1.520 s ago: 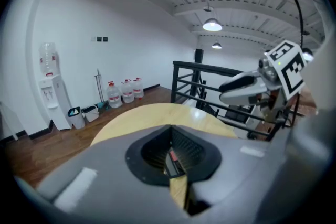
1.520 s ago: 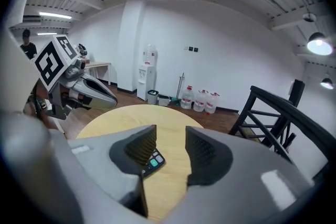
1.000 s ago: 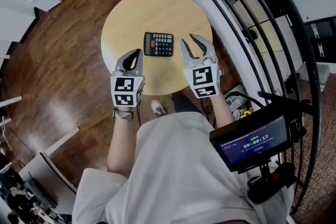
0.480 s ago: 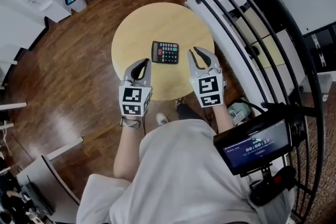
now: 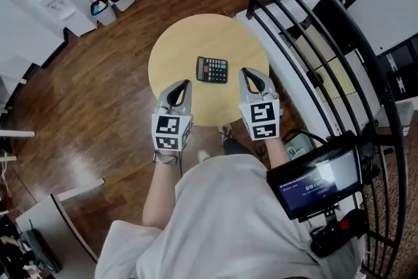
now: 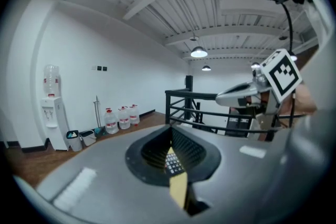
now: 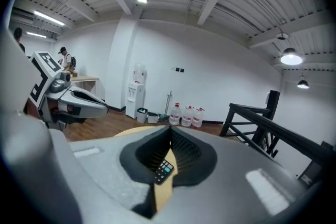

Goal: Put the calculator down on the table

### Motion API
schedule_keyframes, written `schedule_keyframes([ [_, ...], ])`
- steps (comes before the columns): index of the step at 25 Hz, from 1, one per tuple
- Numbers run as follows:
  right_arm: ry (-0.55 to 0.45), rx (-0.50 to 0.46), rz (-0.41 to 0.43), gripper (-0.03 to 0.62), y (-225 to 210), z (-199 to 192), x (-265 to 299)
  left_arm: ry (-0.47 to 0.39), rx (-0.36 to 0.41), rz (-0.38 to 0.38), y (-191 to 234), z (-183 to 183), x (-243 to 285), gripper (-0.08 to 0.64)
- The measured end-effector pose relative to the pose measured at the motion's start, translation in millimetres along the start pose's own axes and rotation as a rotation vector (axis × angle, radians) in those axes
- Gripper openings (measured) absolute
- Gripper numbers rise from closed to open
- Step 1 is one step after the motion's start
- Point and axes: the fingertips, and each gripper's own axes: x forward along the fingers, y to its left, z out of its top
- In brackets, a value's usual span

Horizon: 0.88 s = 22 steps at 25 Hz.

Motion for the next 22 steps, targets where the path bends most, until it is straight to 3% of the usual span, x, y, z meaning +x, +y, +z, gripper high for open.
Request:
schedule_keyframes([
  [7, -0.026, 0.105, -0.018, 0.002, 20, 4, -21, -0.038, -0.057, -0.02, 2, -1, -27, 0.006],
  [17, -0.053, 0.09, -0.029, 0.002, 14, 15, -44, -0.073, -0.067, -0.009, -1, 5, -42, 0.006],
  [22, -0.107, 0.069, 0.003, 0.002, 4, 37, -49, -0.118, -0.05, 0.032, 9, 30, -42, 0.006],
])
